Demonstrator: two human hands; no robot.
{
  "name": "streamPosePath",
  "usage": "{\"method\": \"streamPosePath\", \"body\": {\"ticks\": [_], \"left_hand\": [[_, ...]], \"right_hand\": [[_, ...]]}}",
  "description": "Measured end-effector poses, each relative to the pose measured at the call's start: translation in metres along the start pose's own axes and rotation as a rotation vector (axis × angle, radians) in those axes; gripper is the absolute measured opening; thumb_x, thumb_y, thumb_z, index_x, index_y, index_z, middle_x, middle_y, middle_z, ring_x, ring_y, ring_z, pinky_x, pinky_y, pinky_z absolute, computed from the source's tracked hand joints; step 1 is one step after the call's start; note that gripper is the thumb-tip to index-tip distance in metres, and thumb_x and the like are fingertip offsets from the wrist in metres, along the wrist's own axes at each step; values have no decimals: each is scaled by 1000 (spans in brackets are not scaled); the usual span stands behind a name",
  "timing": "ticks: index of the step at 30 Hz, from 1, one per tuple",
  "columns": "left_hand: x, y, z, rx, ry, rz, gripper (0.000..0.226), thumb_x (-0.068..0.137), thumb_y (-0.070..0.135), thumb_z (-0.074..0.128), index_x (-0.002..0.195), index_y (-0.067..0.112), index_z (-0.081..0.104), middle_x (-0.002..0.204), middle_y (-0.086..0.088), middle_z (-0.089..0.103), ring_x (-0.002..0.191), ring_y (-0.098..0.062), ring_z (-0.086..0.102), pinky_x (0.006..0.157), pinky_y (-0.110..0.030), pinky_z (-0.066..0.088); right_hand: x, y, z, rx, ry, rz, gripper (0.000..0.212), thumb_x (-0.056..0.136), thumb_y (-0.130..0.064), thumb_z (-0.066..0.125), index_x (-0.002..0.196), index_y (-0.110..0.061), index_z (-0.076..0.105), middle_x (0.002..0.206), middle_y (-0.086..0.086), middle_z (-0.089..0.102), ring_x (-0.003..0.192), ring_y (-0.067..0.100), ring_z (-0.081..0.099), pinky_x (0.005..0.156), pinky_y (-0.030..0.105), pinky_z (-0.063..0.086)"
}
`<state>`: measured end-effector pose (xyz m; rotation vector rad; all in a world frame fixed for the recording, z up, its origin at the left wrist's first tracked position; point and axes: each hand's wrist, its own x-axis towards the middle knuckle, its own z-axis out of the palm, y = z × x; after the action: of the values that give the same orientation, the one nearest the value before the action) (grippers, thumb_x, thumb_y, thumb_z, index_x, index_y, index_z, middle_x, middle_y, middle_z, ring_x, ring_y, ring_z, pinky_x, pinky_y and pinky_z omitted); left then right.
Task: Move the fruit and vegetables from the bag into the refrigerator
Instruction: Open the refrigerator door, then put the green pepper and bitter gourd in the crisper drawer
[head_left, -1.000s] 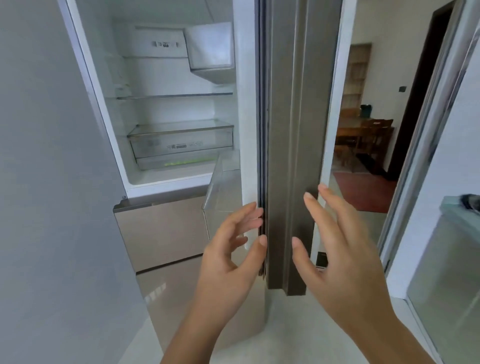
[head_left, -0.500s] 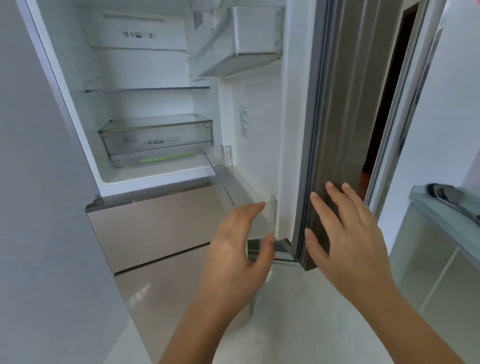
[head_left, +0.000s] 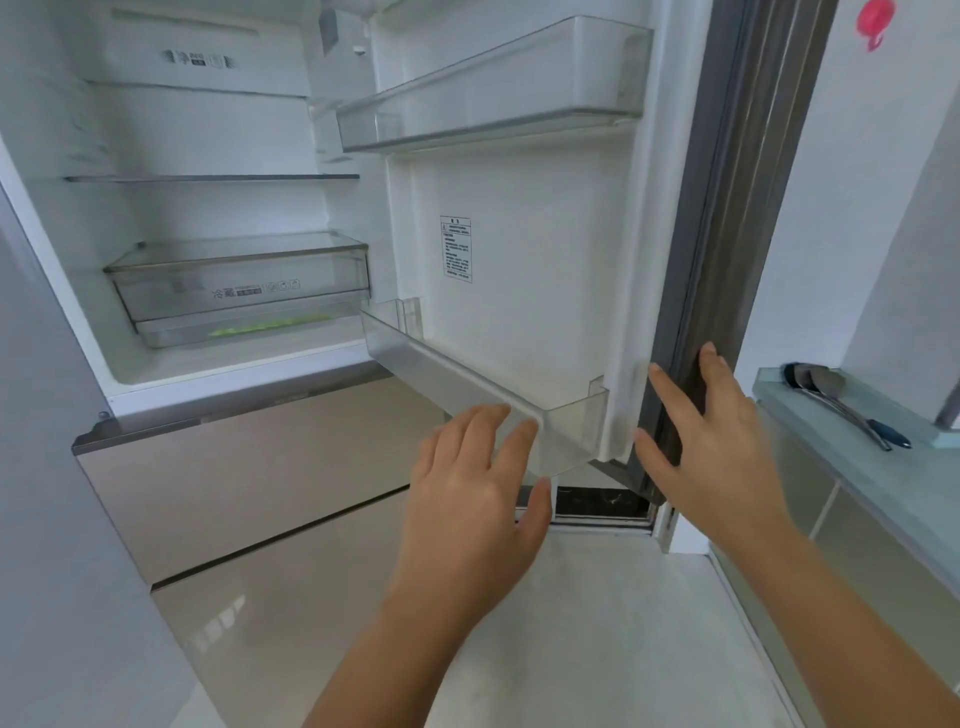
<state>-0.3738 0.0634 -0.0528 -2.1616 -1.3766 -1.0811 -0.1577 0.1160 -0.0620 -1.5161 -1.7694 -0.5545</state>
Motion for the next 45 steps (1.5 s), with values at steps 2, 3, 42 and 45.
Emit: {"method": "streamPosePath", "body": {"ticks": [2,3,42,45], "left_hand": [[3,0,3,6,-15,5,44,82,36,43,113,10,62,113,-11,63,105,-29,58,89,-40,45],[4,0,5,7,-19,6,43,82,36,43,112,11,62,113,-11,63,105,-29,59,89,-41,46],[-17,9,32,-546,-106,400,36,81,32,47,99,9,68,103,-8,67,97,-28,61,84,-41,47],[-34,33,26,-672,-125,478,34,80,30,49,98,9,68,103,-8,67,97,-27,61,83,-41,46]], "right_hand": [[5,8,3,9,-1,25,58,79,-25,67,130,-8,49,140,36,29,127,48,36,92,64,39],[8,12,5,8,0,38,58,79,-26,66,131,-9,48,141,35,29,126,48,36,92,64,39],[-115,-112,-77,-466,-71,496,44,80,-33,41,108,-9,64,109,8,67,105,29,62,88,54,45],[-143,-126,-103,-556,-63,582,44,81,-34,42,109,-8,64,109,8,67,104,29,62,88,53,47]]}}
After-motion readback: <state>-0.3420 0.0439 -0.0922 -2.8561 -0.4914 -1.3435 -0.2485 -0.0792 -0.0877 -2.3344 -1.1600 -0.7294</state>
